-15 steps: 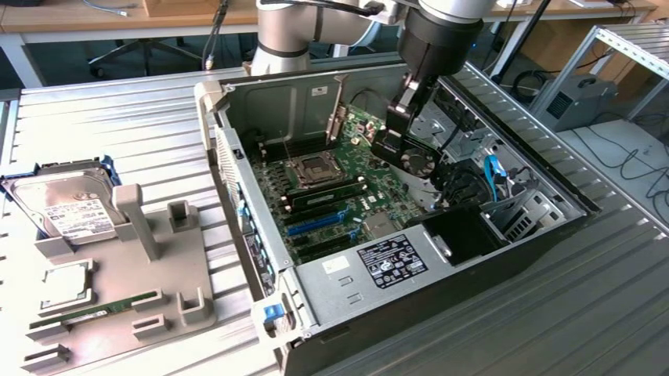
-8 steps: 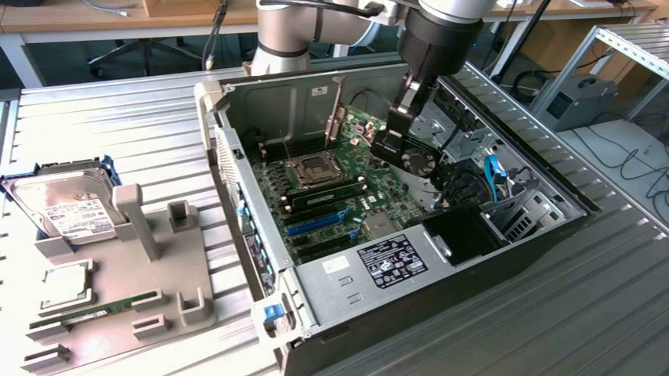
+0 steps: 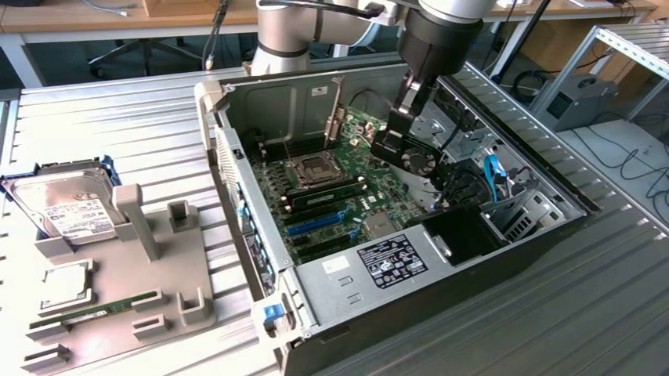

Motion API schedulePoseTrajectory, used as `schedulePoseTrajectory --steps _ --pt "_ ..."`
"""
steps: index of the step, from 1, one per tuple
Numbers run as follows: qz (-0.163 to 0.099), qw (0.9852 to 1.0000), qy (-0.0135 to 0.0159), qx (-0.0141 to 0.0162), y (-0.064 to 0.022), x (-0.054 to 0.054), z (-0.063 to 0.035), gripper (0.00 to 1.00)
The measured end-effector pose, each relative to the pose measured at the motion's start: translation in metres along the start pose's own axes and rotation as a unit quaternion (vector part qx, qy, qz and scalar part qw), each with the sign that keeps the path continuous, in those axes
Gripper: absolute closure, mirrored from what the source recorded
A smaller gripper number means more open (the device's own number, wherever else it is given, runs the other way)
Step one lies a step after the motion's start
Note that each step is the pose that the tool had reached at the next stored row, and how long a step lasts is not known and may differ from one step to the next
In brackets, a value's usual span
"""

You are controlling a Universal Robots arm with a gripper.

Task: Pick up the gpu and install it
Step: 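Insert the gpu into the slot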

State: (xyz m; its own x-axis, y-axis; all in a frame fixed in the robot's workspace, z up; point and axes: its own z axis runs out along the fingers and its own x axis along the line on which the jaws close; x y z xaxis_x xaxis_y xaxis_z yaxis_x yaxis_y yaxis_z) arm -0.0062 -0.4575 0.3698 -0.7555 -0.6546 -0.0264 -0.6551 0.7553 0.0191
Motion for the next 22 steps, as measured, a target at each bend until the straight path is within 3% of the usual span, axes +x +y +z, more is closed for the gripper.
schedulePoseTrajectory --steps 22 --pt "-0.034 0.9994 0.0006 -0.0009 0.0000 0.0000 0.0000 0.74"
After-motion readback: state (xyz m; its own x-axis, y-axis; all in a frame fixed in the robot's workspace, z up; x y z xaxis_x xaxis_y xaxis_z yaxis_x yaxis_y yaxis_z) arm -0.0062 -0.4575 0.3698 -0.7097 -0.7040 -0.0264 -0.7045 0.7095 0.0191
